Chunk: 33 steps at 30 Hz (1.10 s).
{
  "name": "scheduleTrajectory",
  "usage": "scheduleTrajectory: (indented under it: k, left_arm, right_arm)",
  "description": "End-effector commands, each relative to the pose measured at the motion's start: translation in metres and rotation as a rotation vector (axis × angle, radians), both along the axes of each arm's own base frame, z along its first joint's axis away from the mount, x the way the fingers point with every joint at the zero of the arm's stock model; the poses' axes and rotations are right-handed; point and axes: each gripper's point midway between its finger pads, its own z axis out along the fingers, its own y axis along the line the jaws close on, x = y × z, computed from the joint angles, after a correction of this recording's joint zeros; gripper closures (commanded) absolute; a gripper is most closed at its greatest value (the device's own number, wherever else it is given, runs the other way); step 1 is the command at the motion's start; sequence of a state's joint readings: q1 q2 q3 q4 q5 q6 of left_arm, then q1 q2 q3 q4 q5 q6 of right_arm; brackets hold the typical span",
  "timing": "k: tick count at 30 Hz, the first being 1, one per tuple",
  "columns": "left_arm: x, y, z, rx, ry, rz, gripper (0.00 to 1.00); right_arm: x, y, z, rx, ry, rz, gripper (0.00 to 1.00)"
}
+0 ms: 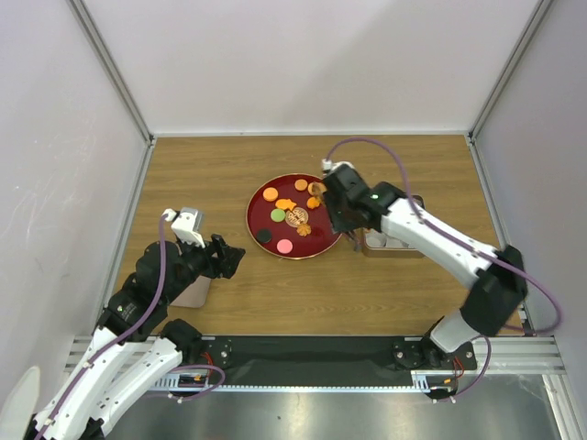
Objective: Pack the cookies
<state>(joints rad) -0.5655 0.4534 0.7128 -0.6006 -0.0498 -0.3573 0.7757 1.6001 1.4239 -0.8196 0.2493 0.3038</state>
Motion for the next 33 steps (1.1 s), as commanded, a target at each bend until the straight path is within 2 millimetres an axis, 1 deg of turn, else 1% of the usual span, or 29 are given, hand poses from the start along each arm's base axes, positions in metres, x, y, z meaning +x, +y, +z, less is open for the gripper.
scheduleTrajectory:
  k: [1,2,3,4,5,6,8,9,10,11,12,14,15,18,19,20,26,28,31,33]
  left_arm:
    - [0.003,-0.003,0.006,-0.006,-0.025,-0.009,0.24]
    - [0.003,-0.003,0.006,-0.006,-0.024,-0.010,0.24]
    - [0.003,-0.003,0.007,-0.007,-0.025,-0.010,0.24]
    - [0.003,-0.004,0.007,-0.008,-0.025,-0.013,0.24]
    - [0.003,-0.005,0.006,-0.006,-0.019,-0.017,0.24]
    - [0.003,-0.005,0.005,-0.004,-0.018,-0.019,0.24]
    - [0.003,-0.005,0.004,-0.001,-0.013,-0.019,0.24]
    - [0.004,-0.006,0.004,0.000,-0.011,-0.019,0.24]
    - [0.004,-0.006,0.004,-0.001,-0.013,-0.019,0.24]
    - [0.004,-0.005,0.004,0.001,-0.012,-0.018,0.24]
    - [0.004,-0.005,0.004,0.002,-0.012,-0.018,0.24]
    - [0.004,-0.006,0.003,0.003,-0.009,-0.021,0.24]
    - [0.004,-0.006,0.002,0.005,-0.007,-0.020,0.24]
    - [0.005,-0.007,0.001,0.007,-0.001,-0.023,0.24]
    - [0.004,-0.007,0.001,0.008,-0.002,-0.026,0.24]
    - [0.004,-0.007,0.000,0.009,0.001,-0.026,0.24]
    - [0.005,-0.008,-0.001,0.012,0.005,-0.030,0.24]
    - [0.005,-0.009,-0.002,0.014,0.009,-0.031,0.24]
    - [0.005,-0.009,-0.002,0.015,0.011,-0.031,0.24]
    - [0.005,-0.009,-0.003,0.015,0.012,-0.033,0.24]
  right_arm:
    - [-0.006,-0.042,0.020,0.025,-0.040,-0.116,0.71]
    - [-0.006,-0.058,0.019,0.021,-0.032,-0.158,0.70]
    - [-0.010,-0.070,0.031,0.052,-0.056,-0.183,0.70]
    - [-0.012,-0.078,0.032,0.072,-0.051,-0.211,0.70]
    - [-0.013,-0.099,0.023,0.064,-0.031,-0.268,0.70]
    - [-0.018,-0.108,0.033,0.102,-0.053,-0.289,0.69]
    - [-0.026,-0.130,0.026,0.090,-0.037,-0.349,0.69]
    - [-0.027,-0.145,0.024,0.070,-0.041,-0.396,0.69]
    - [-0.031,-0.153,0.026,0.070,-0.047,-0.418,0.69]
    - [-0.035,-0.160,0.019,0.055,-0.031,-0.434,0.68]
    - [-0.036,-0.172,0.017,0.041,-0.031,-0.470,0.68]
    - [-0.043,-0.183,0.009,0.015,-0.004,-0.497,0.67]
    - [-0.043,-0.190,0.006,0.012,0.004,-0.520,0.67]
    - [-0.040,-0.198,0.006,0.006,0.014,-0.541,0.67]
    - [-0.038,-0.205,0.005,0.009,0.019,-0.568,0.66]
    - [-0.036,-0.207,0.000,0.006,0.042,-0.572,0.66]
    - [-0.037,-0.209,-0.015,0.020,0.125,-0.571,0.65]
    - [-0.041,-0.208,-0.021,0.021,0.167,-0.572,0.66]
    - [-0.043,-0.206,-0.021,0.038,0.180,-0.566,0.66]
    - [-0.046,-0.209,-0.020,0.029,0.173,-0.575,0.65]
